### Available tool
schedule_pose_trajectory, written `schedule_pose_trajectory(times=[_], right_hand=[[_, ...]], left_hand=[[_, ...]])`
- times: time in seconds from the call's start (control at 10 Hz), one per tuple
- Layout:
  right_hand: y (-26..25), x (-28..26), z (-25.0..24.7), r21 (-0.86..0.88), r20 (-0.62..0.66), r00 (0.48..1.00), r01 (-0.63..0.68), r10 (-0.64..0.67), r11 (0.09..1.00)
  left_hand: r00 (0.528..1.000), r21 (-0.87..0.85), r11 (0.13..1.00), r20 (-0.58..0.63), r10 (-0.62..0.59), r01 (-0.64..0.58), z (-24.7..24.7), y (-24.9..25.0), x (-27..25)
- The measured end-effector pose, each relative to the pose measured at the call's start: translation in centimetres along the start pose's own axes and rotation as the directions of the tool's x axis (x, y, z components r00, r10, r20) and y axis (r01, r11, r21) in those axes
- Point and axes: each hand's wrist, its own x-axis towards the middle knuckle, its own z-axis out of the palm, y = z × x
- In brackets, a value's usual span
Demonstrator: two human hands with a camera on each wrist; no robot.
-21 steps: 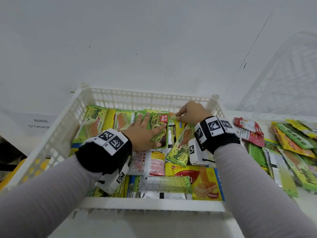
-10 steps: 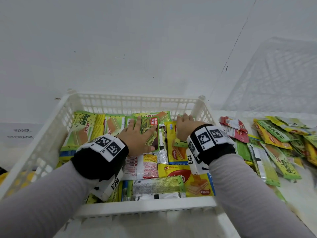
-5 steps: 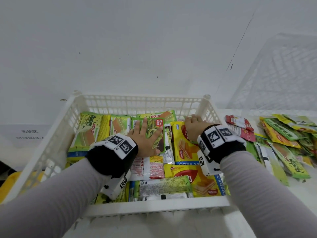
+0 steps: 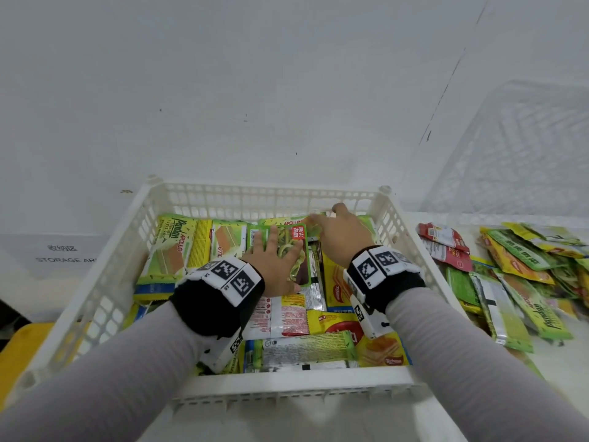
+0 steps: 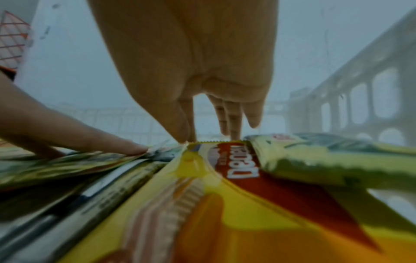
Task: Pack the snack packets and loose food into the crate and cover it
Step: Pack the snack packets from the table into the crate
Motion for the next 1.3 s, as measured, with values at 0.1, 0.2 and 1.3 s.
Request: schedule_pose_trajectory(times=[0.1,0.2,1.3], right_hand=[[-0.6,-0.3,0.6,-0.145,0.038,0.997,-0.059,0.066,0.988],[-1.1,-0.5,0.7,-0.174,0.065,0.994,-0.072,0.085,0.982],[32.3,-19.0,-9.3,0.240,0.186,0.978,-0.139,0.095,0.961]], left_hand=[[1.000,-0.021,1.000,0.010,-0.001,0.001,0.1,-0.2,0.4],[1.000,-0.018,1.000,0.010,0.000,0.000,0.1,-0.3,0.6],[0.857,0.107,0.850,0.047,0.513,-0.515,-13.5,24.6,0.2]])
